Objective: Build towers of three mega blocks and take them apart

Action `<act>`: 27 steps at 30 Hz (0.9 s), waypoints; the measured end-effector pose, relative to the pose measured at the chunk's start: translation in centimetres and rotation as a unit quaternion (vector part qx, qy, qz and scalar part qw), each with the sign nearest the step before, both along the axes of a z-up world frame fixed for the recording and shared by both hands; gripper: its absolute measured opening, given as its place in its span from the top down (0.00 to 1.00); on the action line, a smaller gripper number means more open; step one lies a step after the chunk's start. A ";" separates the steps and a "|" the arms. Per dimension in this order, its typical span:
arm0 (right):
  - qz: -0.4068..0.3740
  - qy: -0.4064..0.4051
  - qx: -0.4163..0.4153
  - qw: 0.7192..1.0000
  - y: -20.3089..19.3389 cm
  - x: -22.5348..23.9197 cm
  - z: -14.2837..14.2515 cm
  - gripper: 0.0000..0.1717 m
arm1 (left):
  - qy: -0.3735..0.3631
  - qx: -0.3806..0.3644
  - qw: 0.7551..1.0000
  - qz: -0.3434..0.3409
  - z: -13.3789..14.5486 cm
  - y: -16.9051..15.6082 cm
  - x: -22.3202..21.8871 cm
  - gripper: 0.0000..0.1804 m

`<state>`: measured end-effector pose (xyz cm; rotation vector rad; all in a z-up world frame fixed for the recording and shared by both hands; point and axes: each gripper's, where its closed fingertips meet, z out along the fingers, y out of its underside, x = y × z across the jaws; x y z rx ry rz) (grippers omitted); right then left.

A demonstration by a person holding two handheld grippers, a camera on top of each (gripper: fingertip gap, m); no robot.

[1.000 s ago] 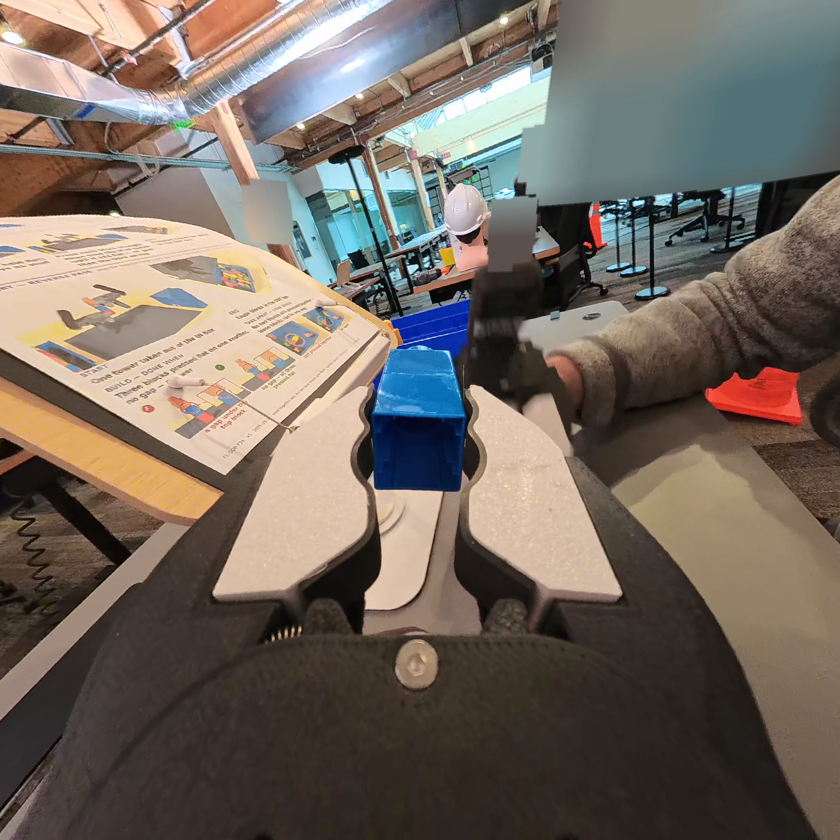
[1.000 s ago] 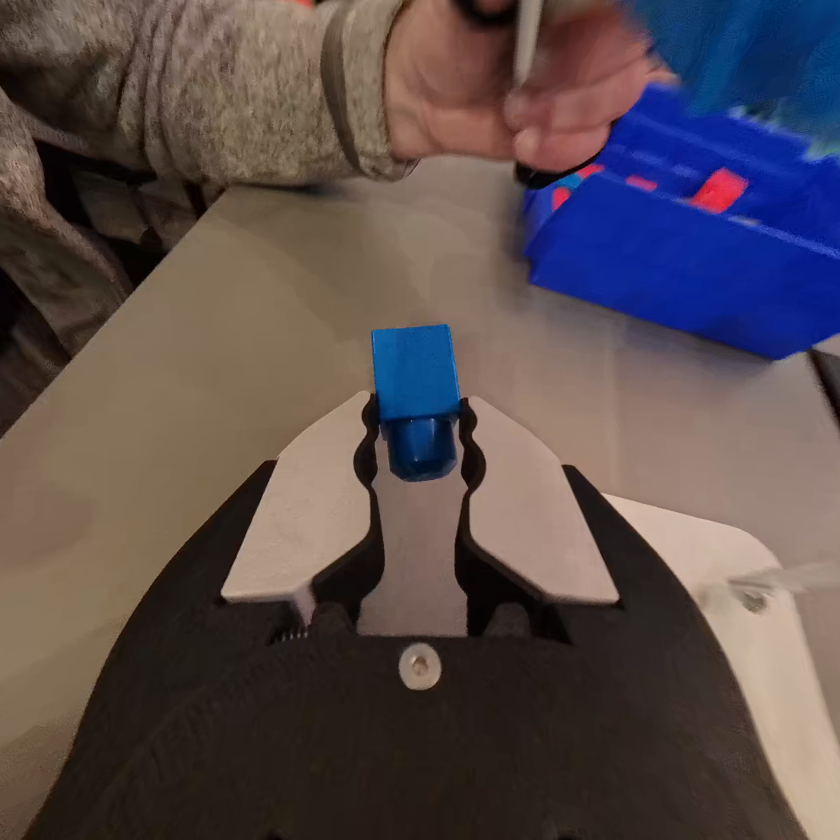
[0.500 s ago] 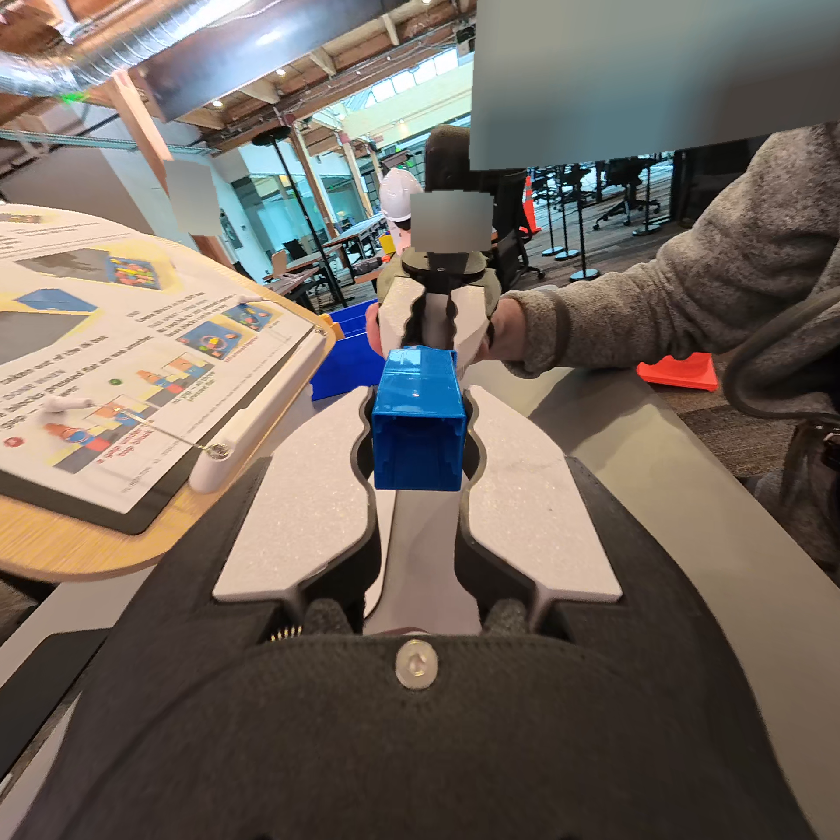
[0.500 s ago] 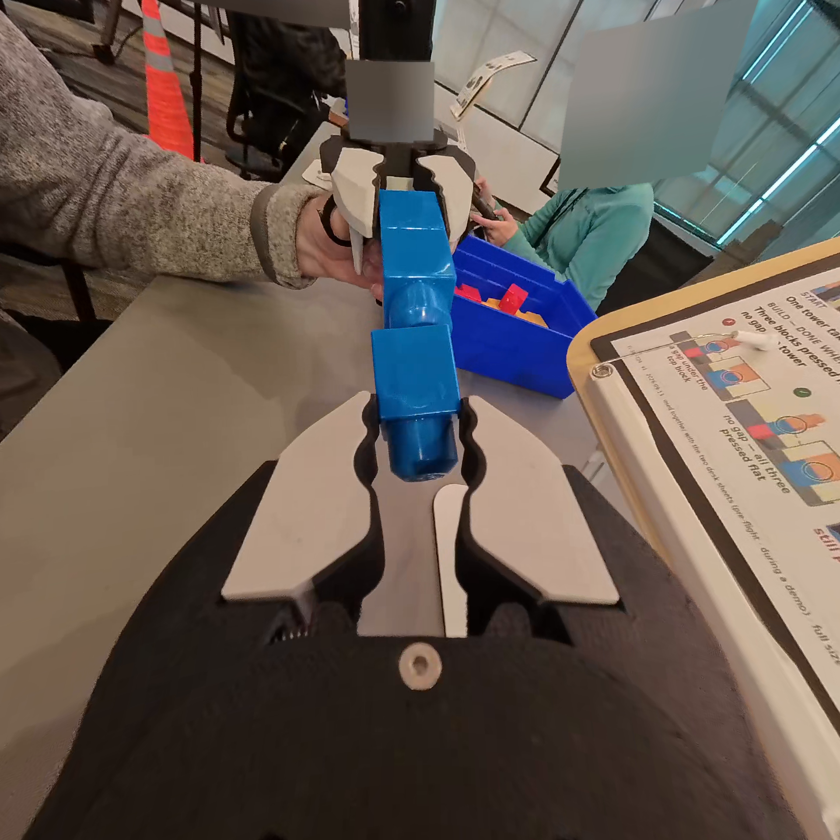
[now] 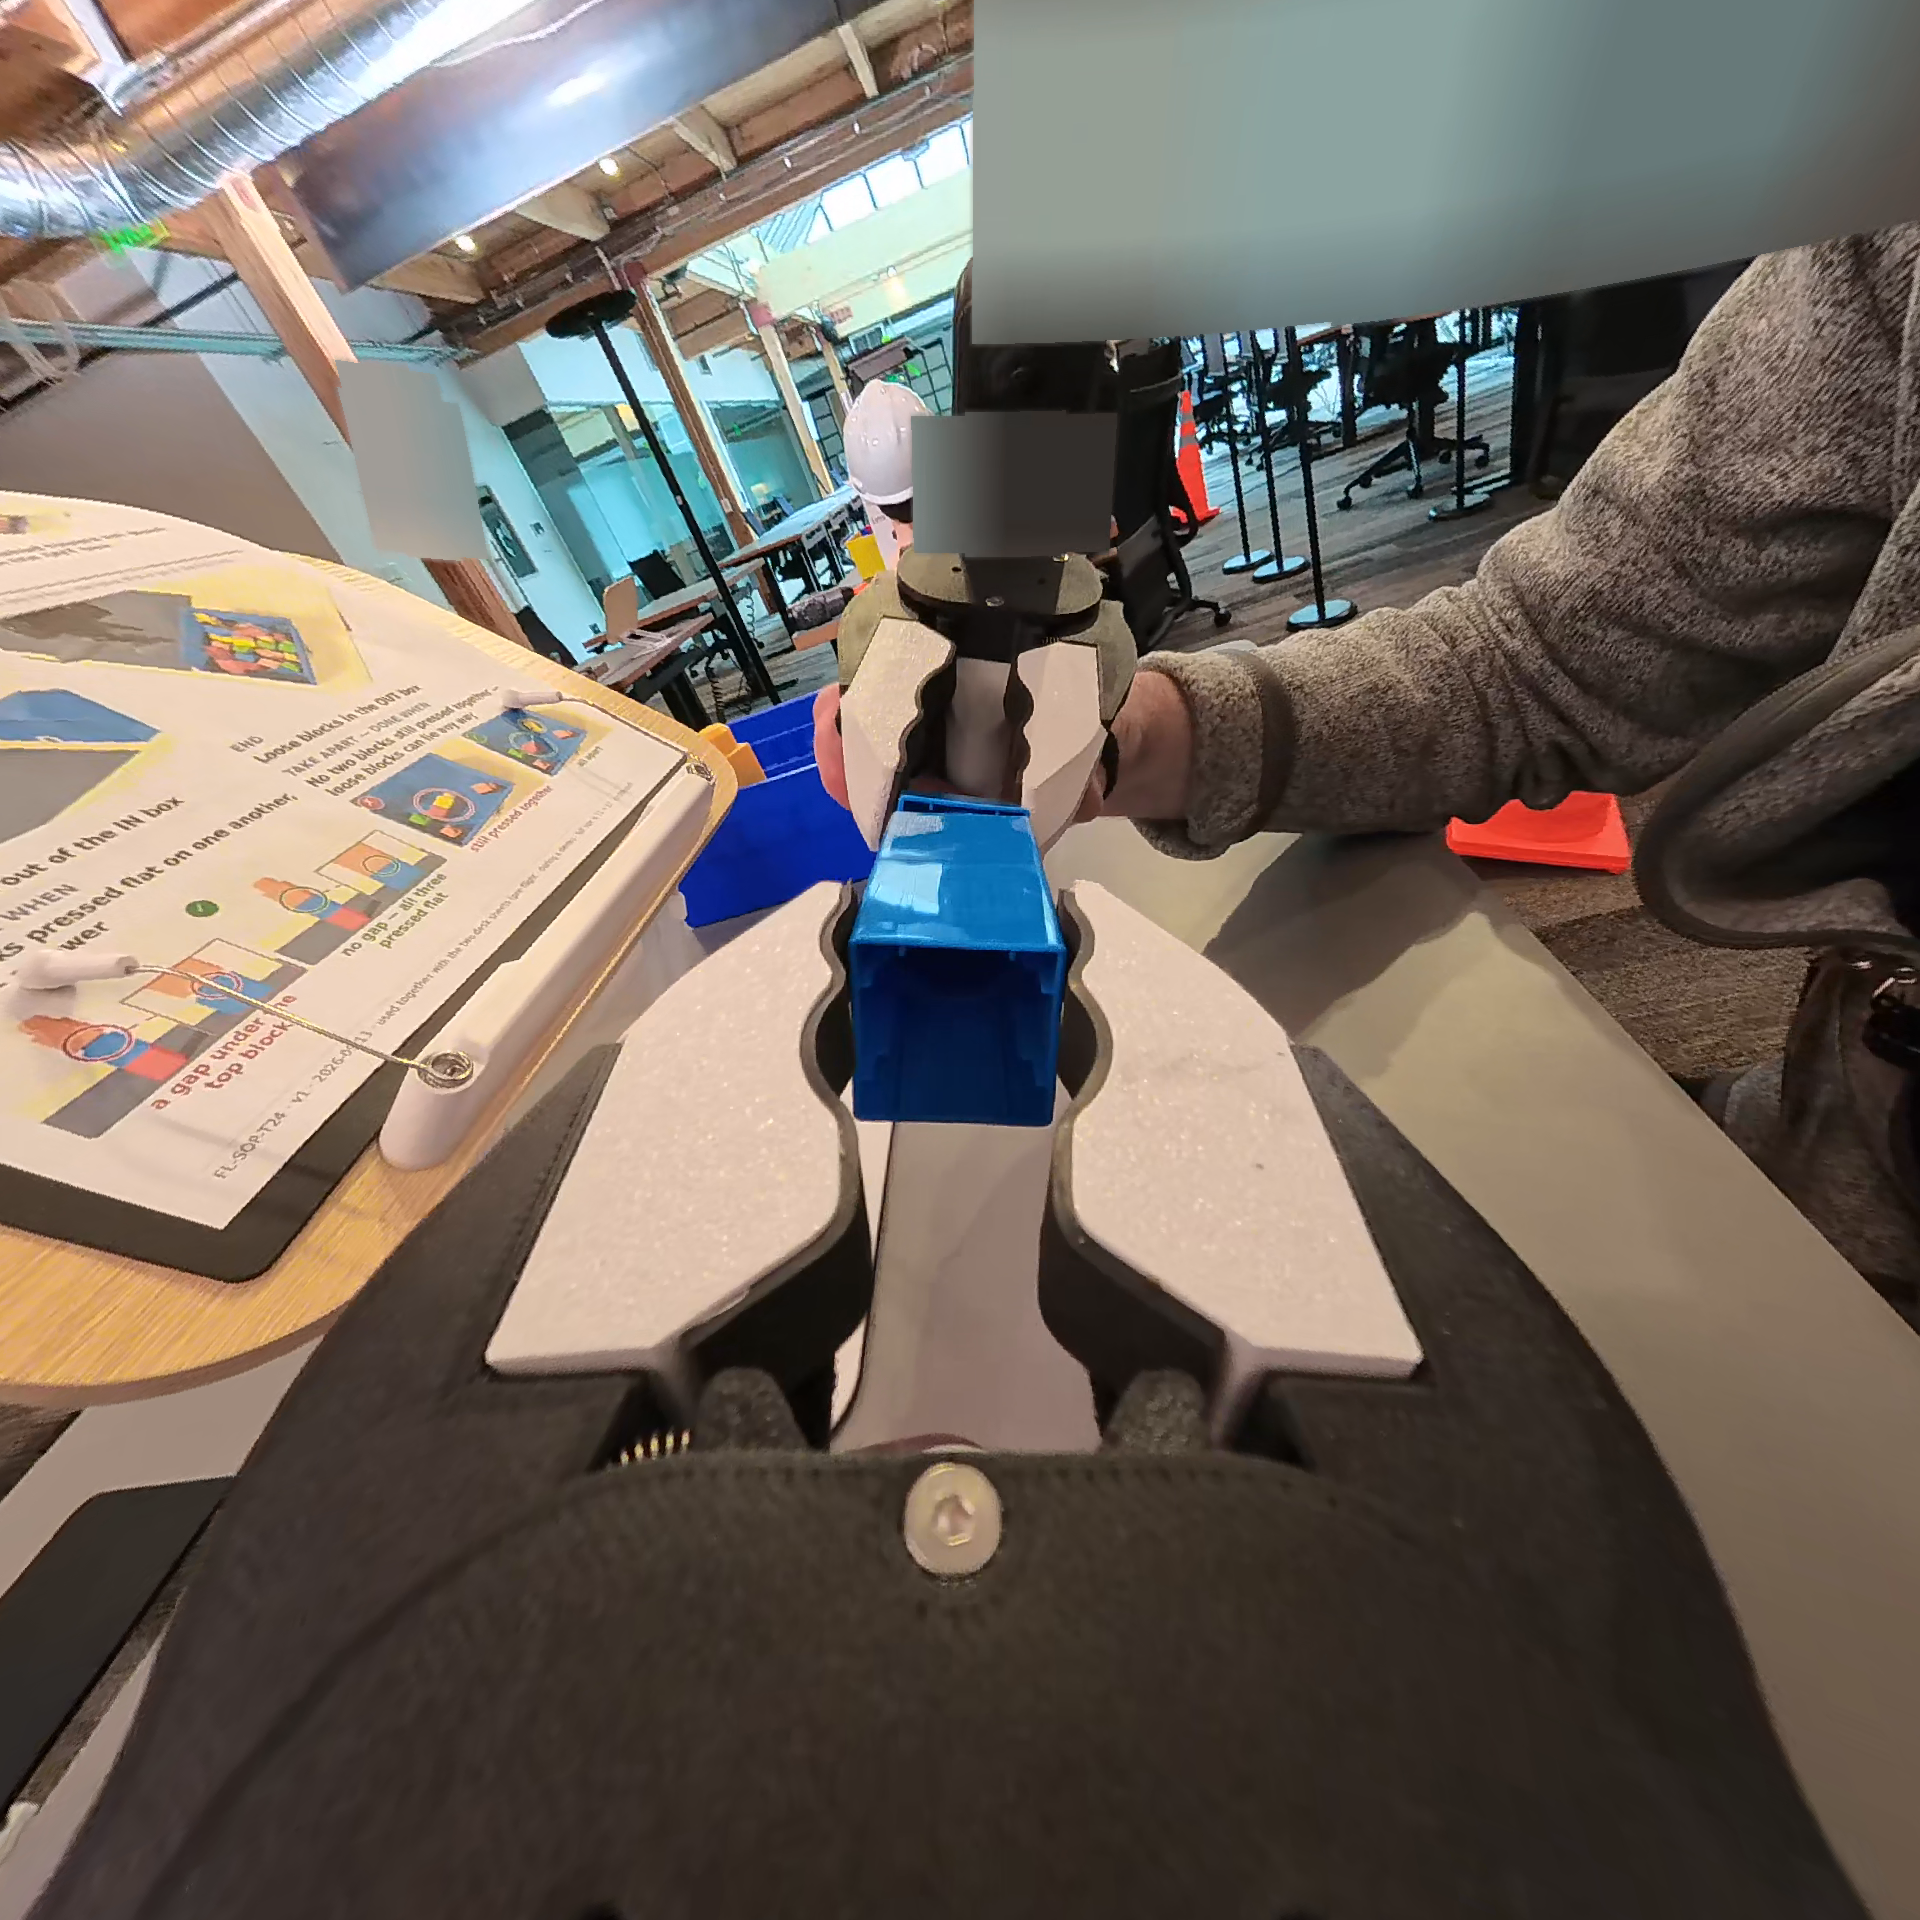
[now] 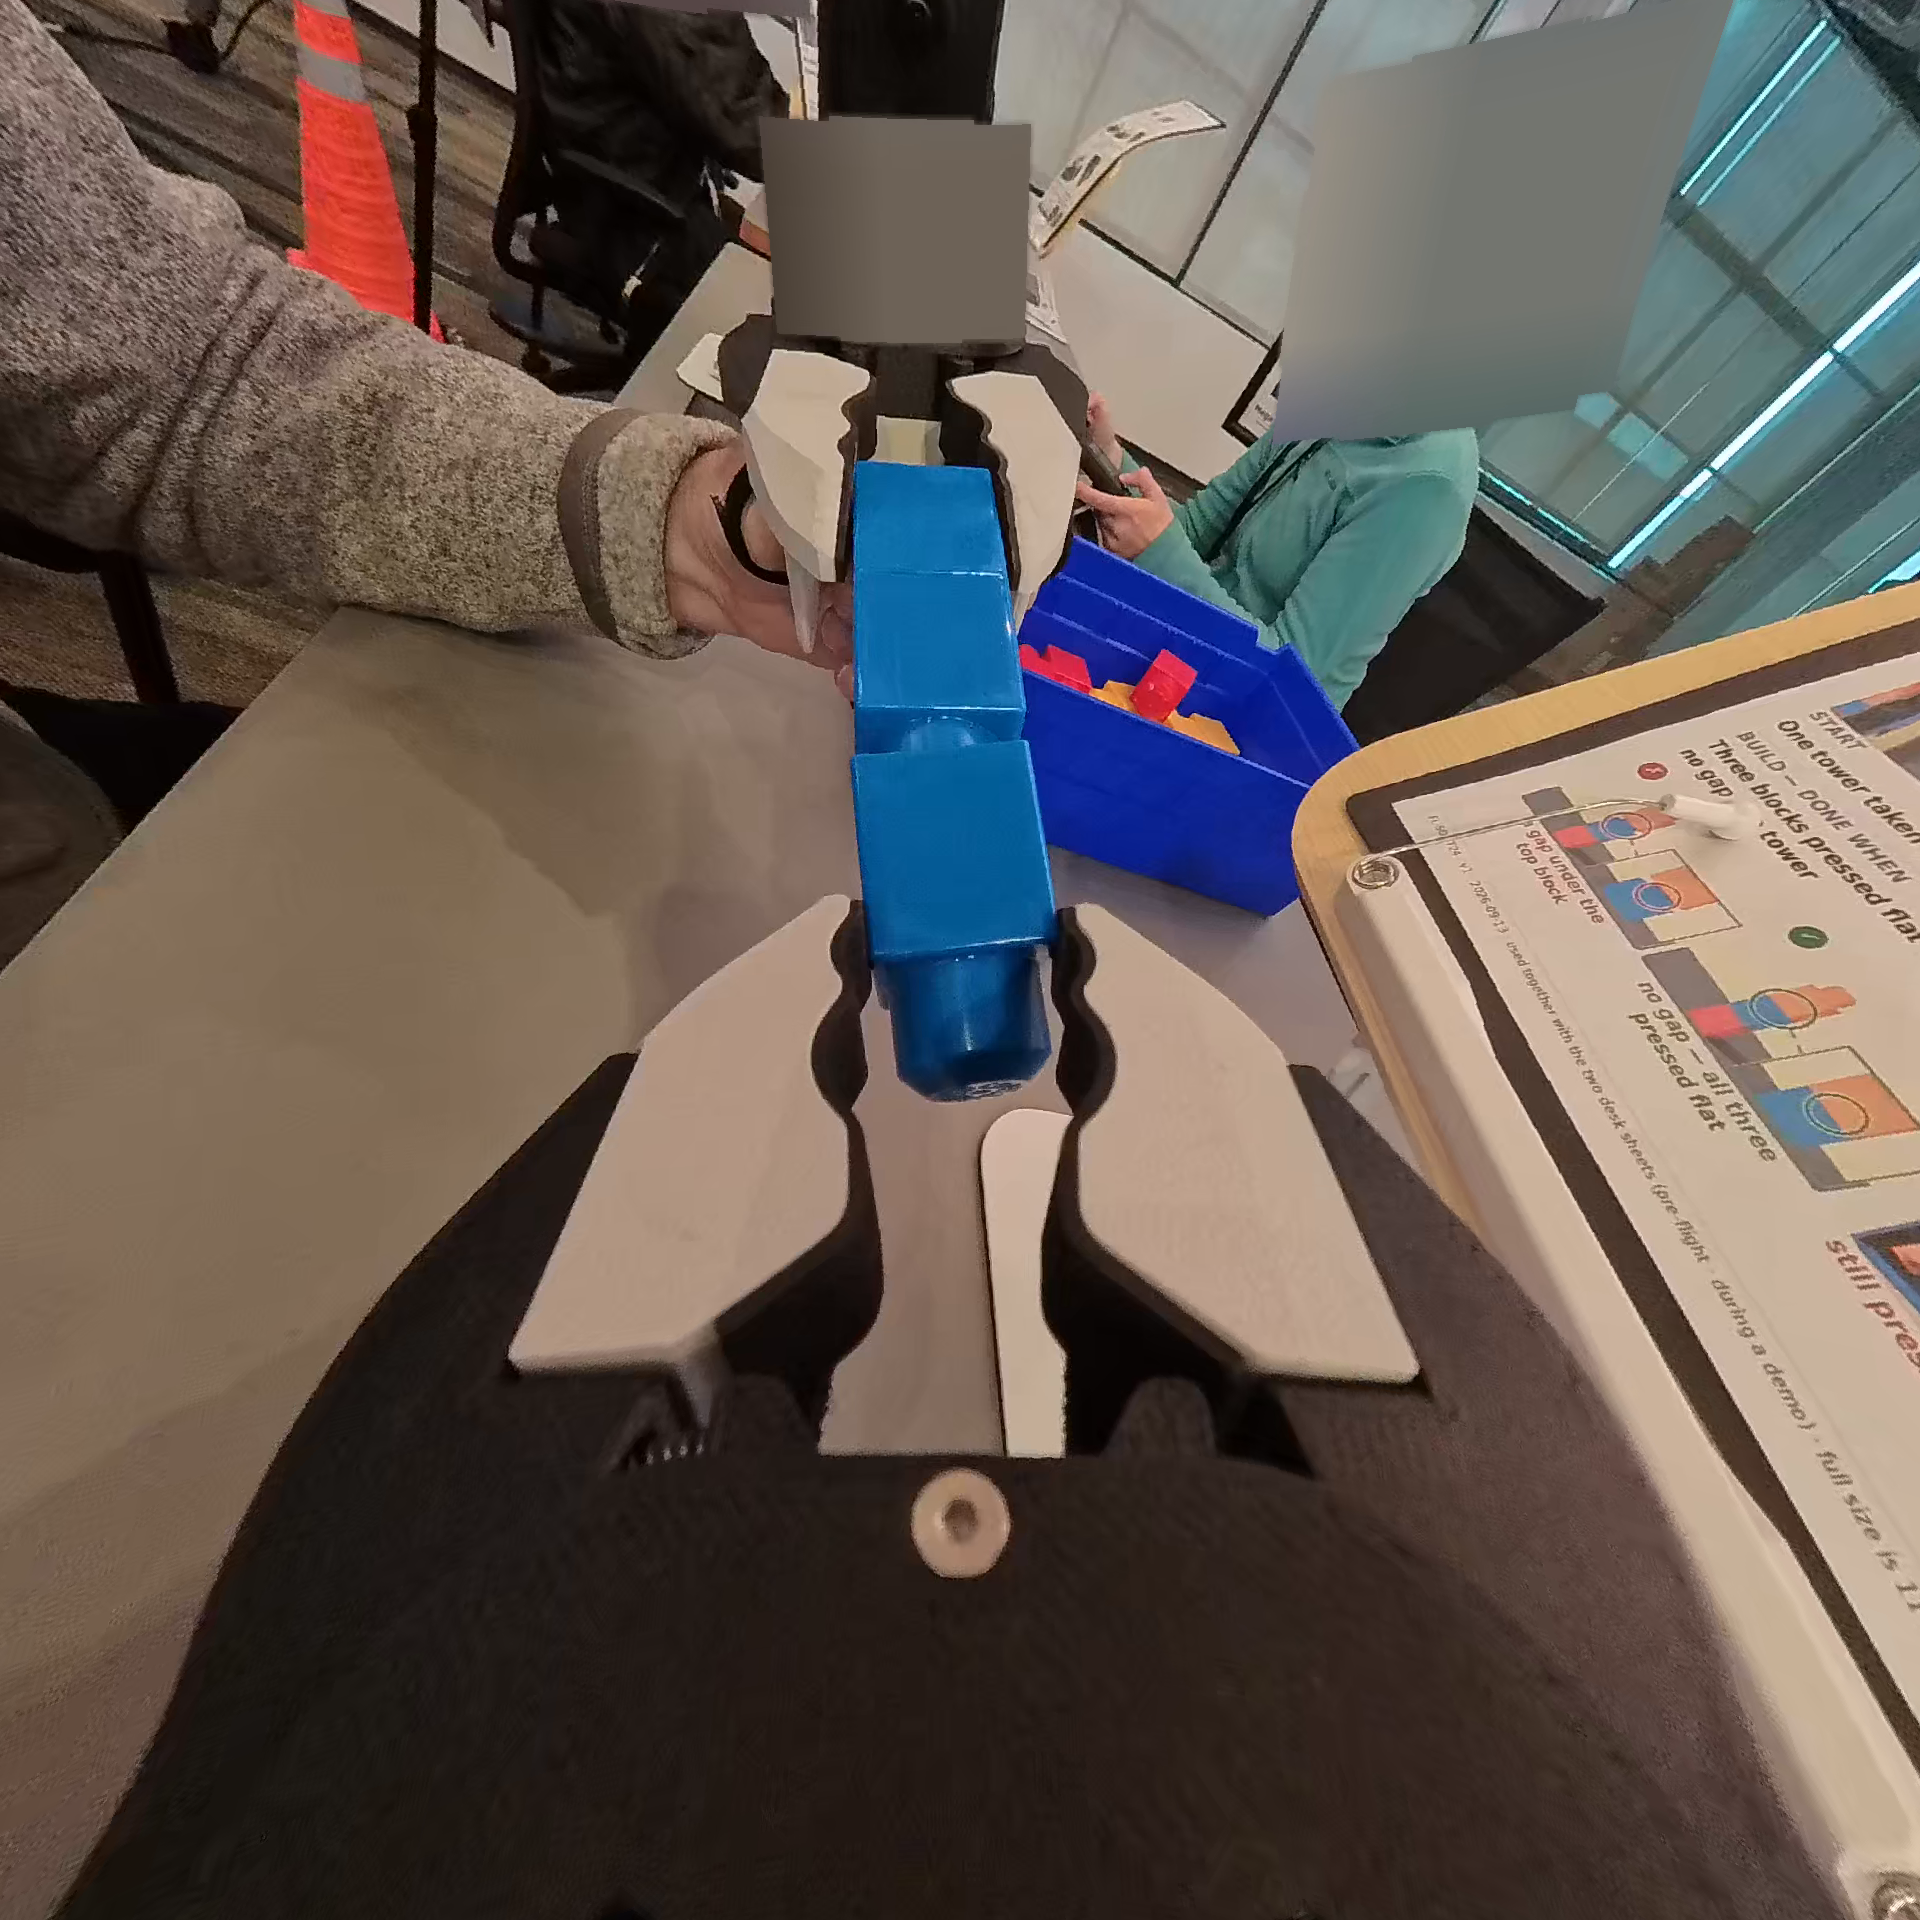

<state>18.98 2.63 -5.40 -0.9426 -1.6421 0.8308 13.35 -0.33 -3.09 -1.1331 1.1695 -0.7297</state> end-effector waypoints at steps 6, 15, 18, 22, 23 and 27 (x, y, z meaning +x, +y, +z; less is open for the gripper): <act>-0.004 -0.009 -0.003 1.000 0.0 0.0 -0.1 0.80 | 0.007 0.014 1.000 0.007 -0.1 -0.1 0.2 0.80; -0.007 -0.002 0.005 1.000 -0.1 -0.2 -0.2 0.80 | 0.000 0.031 0.999 0.008 0.2 -0.4 0.5 0.80; -0.002 0.008 -0.003 1.000 -0.2 -0.2 0.2 0.80 | -0.009 0.029 1.000 0.005 0.3 -0.4 0.5 0.80; 0.006 0.019 -0.013 1.000 -0.3 -0.1 0.4 0.80 | -0.019 0.025 0.999 0.000 0.4 -0.4 0.5 0.80; 0.008 0.021 -0.015 1.000 -0.4 -0.1 0.5 0.80 | -0.021 0.027 0.999 -0.001 0.5 -0.5 0.6 0.80; 0.015 0.035 -0.017 0.999 -0.7 0.0 1.0 0.80 | -0.028 0.034 0.999 -0.006 0.9 -0.8 0.6 0.80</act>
